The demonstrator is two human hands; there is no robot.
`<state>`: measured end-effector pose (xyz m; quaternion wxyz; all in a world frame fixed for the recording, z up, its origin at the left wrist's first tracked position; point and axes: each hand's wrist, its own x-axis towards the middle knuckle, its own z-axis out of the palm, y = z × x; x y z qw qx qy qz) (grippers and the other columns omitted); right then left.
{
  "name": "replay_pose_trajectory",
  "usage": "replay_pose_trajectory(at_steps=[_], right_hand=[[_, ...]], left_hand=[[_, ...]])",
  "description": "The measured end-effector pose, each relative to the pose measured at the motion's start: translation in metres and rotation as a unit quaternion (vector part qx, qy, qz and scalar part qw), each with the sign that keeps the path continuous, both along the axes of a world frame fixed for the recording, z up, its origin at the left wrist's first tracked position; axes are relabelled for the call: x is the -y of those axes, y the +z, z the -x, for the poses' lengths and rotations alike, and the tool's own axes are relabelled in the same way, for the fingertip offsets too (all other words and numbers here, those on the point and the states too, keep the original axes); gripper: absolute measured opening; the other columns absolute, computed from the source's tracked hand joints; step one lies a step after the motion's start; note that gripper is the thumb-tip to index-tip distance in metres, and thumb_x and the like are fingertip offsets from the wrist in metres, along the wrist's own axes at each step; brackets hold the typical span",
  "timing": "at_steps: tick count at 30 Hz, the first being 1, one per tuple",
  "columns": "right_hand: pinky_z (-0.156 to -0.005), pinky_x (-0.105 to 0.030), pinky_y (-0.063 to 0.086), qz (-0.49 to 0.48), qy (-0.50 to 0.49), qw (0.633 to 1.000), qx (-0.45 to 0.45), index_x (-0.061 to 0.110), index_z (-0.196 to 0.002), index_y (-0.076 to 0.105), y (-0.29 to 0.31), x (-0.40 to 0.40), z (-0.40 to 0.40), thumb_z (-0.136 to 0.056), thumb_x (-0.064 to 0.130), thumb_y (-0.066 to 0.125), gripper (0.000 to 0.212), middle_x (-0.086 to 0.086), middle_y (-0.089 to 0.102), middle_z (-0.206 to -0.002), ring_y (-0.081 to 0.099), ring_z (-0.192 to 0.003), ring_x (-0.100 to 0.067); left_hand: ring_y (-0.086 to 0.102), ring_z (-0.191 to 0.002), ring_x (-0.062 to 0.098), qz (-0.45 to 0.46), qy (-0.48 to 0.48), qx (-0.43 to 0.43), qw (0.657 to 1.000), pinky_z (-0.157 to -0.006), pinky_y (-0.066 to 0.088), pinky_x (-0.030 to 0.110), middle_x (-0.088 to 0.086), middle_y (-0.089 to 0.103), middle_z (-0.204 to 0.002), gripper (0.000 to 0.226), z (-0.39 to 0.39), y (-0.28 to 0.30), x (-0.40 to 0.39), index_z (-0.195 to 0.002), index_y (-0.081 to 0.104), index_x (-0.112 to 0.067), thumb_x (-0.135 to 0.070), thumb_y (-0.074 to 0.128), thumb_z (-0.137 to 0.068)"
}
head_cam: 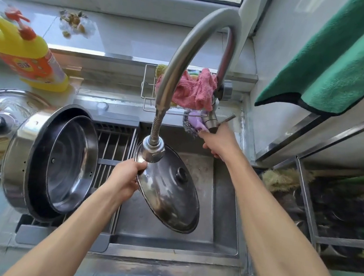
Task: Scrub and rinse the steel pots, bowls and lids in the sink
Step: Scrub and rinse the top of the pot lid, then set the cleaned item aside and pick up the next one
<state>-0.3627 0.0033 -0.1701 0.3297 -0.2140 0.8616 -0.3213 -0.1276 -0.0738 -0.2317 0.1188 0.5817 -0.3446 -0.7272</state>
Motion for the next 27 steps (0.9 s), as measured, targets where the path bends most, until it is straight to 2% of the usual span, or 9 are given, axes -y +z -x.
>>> replay_pose_trajectory(at_steps=[2,5,7,10,14,16,19,23,27], right_hand=[[-0.043,-0.022,0.038,-0.057,0.054,0.997,-0.027,0.014,-0.115,0.058,-0.007,-0.013,-0.004,-0.089,0.041,0.056,0.038,-0.010,0.070,-0.090,0.062,-0.063,-0.019],[-0.062,-0.028,0.048,-0.145,0.132,0.977,-0.079,0.014,-0.112,0.066,-0.013,-0.038,-0.017,-0.092,0.024,0.051,0.027,-0.012,0.069,-0.101,0.064,-0.088,-0.030],[-0.072,-0.035,0.053,-0.129,0.127,0.975,-0.130,0.023,-0.113,0.066,-0.018,-0.056,-0.032,-0.092,0.017,0.046,0.029,-0.013,0.068,-0.099,0.064,-0.090,-0.034],[-0.070,-0.042,0.053,-0.079,0.126,0.964,-0.221,0.040,-0.137,0.048,-0.026,-0.083,-0.062,-0.095,0.015,0.041,0.050,-0.015,0.067,-0.093,0.064,-0.083,-0.037],[-0.082,-0.035,0.045,-0.266,0.184,0.940,-0.111,0.018,-0.128,0.057,-0.036,-0.105,-0.082,-0.088,0.002,0.043,0.046,-0.018,0.062,-0.119,0.060,-0.108,-0.037],[-0.081,-0.037,0.045,-0.239,0.146,0.951,-0.130,0.020,-0.136,0.052,-0.040,-0.116,-0.094,-0.092,0.005,0.041,0.047,-0.017,0.062,-0.117,0.060,-0.106,-0.038],[-0.065,-0.039,0.046,-0.147,0.102,0.955,-0.236,0.026,-0.149,0.035,-0.047,-0.120,-0.103,-0.095,0.005,0.037,0.058,-0.015,0.065,-0.100,0.063,-0.087,-0.037],[-0.078,-0.035,0.046,-0.256,0.131,0.949,-0.127,0.018,-0.117,0.058,-0.055,-0.128,-0.111,-0.092,0.004,0.040,0.035,-0.014,0.063,-0.117,0.062,-0.105,-0.036],[-0.080,-0.034,0.045,-0.236,0.110,0.957,-0.127,0.021,-0.134,0.054,-0.060,-0.138,-0.115,-0.093,0.008,0.044,0.044,-0.014,0.060,-0.124,0.060,-0.109,-0.035]], left_hand=[[0.057,-0.071,0.020,0.028,-0.019,0.022,0.999,-0.066,0.043,0.035,0.009,0.060,-0.083,0.009,-0.002,0.002,-0.002,-0.091,0.061,-0.011,-0.002,0.059,-0.092],[0.055,-0.064,0.018,0.056,-0.018,0.035,0.998,-0.060,0.042,0.033,0.008,0.060,-0.078,0.010,-0.004,0.002,-0.007,-0.093,0.061,-0.011,-0.002,0.059,-0.094],[0.054,-0.062,0.016,0.060,-0.010,0.041,0.997,-0.051,0.041,0.026,0.006,0.059,-0.076,0.013,-0.007,0.004,-0.011,-0.088,0.060,-0.012,-0.002,0.057,-0.095],[0.052,-0.059,0.015,0.066,0.004,0.036,0.997,-0.046,0.039,0.024,0.003,0.056,-0.072,0.019,-0.011,0.008,-0.017,-0.081,0.058,-0.015,0.000,0.057,-0.092],[0.054,-0.059,0.014,0.080,0.008,0.029,0.996,-0.041,0.040,0.020,0.003,0.059,-0.073,0.018,-0.010,0.018,-0.023,-0.083,0.059,-0.014,-0.001,0.056,-0.095],[0.055,-0.055,0.014,0.085,0.006,0.025,0.996,-0.041,0.041,0.019,0.003,0.060,-0.070,0.018,-0.014,0.021,-0.029,-0.084,0.060,-0.013,0.000,0.056,-0.095],[0.057,-0.060,0.014,0.084,0.022,0.014,0.996,-0.044,0.046,0.021,0.003,0.062,-0.075,0.013,-0.021,0.022,-0.035,-0.091,0.063,-0.011,-0.001,0.056,-0.096],[0.058,-0.066,0.013,0.069,0.060,-0.011,0.996,-0.060,0.050,0.030,0.002,0.065,-0.079,0.017,-0.026,0.024,-0.048,-0.090,0.063,-0.011,0.001,0.055,-0.098],[0.059,-0.063,0.012,0.074,0.067,-0.012,0.995,-0.052,0.047,0.026,0.001,0.065,-0.076,0.018,-0.031,0.020,-0.057,-0.087,0.062,-0.012,0.000,0.055,-0.098]])
